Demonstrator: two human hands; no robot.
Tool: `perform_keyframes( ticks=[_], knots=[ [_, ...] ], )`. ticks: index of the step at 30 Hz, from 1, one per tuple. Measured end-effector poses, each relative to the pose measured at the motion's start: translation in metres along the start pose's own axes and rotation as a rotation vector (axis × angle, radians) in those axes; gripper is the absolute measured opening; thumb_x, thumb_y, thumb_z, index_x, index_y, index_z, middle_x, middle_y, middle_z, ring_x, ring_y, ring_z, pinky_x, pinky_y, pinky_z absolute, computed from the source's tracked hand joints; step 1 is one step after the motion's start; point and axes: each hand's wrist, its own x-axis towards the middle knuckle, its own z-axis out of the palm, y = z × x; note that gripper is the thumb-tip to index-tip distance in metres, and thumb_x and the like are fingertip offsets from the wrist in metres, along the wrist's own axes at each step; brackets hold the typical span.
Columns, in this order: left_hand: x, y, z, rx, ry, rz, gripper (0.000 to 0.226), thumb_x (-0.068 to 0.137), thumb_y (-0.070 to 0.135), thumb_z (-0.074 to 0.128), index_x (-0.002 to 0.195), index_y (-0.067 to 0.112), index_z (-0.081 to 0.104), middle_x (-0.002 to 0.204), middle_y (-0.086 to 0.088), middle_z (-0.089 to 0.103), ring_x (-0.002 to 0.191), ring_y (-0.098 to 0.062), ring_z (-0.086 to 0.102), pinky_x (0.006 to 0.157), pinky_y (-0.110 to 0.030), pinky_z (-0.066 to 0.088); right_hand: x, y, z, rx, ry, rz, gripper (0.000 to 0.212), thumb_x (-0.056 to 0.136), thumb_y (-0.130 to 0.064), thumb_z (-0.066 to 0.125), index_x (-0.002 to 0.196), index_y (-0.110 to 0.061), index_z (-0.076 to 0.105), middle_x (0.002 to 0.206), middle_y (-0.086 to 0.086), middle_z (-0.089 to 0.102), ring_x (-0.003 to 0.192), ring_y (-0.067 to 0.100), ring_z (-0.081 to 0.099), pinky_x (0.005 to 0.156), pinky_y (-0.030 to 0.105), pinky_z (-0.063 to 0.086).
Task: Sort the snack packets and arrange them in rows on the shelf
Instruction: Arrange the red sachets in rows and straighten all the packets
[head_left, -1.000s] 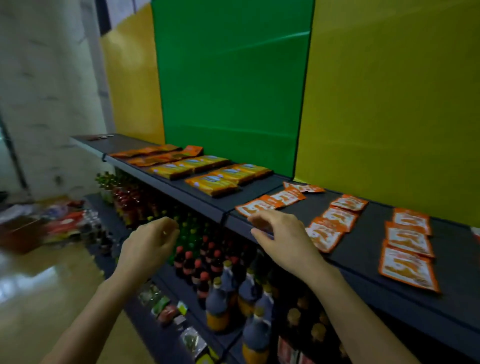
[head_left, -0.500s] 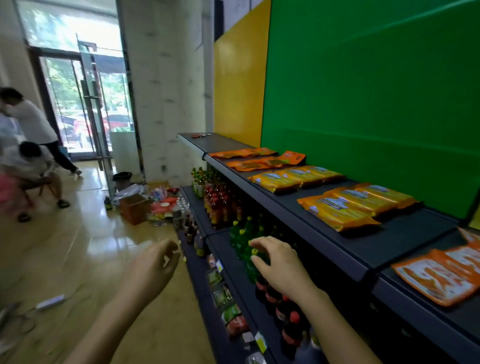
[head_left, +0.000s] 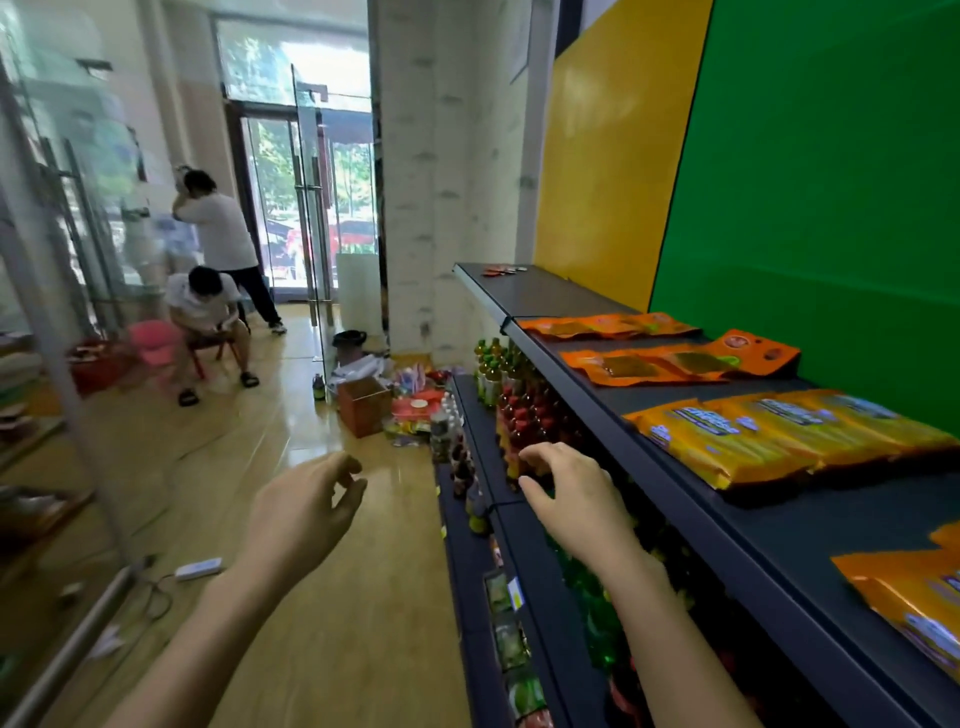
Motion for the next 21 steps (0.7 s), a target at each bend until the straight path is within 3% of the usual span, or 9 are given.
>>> perform_keyframes(
  ticks=[7, 13, 18, 21],
  knots=[
    [0.072, -0.050, 0.060, 0.070, -0.102, 0.000, 0.029, 0.093, 0.039, 0.046, 0.117, 0.027, 0.056, 0.108, 0.012, 0.065, 0.098, -0.008, 0.060, 0.065, -0.020, 0.036, 0.086, 0.011, 0.054, -0.063, -0.048, 0.024, 0.033, 0.095, -0.032, 0.047, 0.127, -0.026, 0.051, 0.129, -0.008, 0.054, 0.117, 0.015, 0.051, 0.089, 0.030, 0.046],
    [0.153, -0.135, 0.123, 0.135, -0.182, -0.039, 0.030, 0.093, 0.042, 0.044, 0.118, 0.029, 0.055, 0.105, 0.015, 0.066, 0.094, -0.004, 0.061, 0.071, -0.018, 0.048, 0.180, 0.004, 0.125, -0.074, -0.074, 0.057, 0.033, 0.095, -0.034, 0.047, 0.127, -0.028, 0.051, 0.128, -0.011, 0.054, 0.117, 0.012, 0.052, 0.088, 0.027, 0.045],
    [0.257, -0.197, 0.149, 0.208, -0.179, -0.001, 0.030, 0.093, 0.041, 0.043, 0.118, 0.029, 0.055, 0.105, 0.015, 0.068, 0.095, -0.006, 0.063, 0.059, -0.019, 0.041, 0.289, -0.018, 0.162, -0.048, 0.001, 0.090, 0.032, 0.095, -0.032, 0.048, 0.126, -0.027, 0.051, 0.126, -0.007, 0.056, 0.115, 0.015, 0.054, 0.089, 0.029, 0.046],
    [0.314, -0.223, 0.163, 0.217, -0.147, 0.033, 0.029, 0.093, 0.041, 0.045, 0.115, 0.027, 0.057, 0.104, 0.013, 0.069, 0.096, -0.009, 0.064, 0.060, -0.022, 0.039, 0.342, -0.022, 0.178, -0.069, 0.036, 0.110, 0.031, 0.095, -0.033, 0.045, 0.125, -0.027, 0.051, 0.123, -0.006, 0.057, 0.110, 0.015, 0.055, 0.083, 0.028, 0.046]
  ],
)
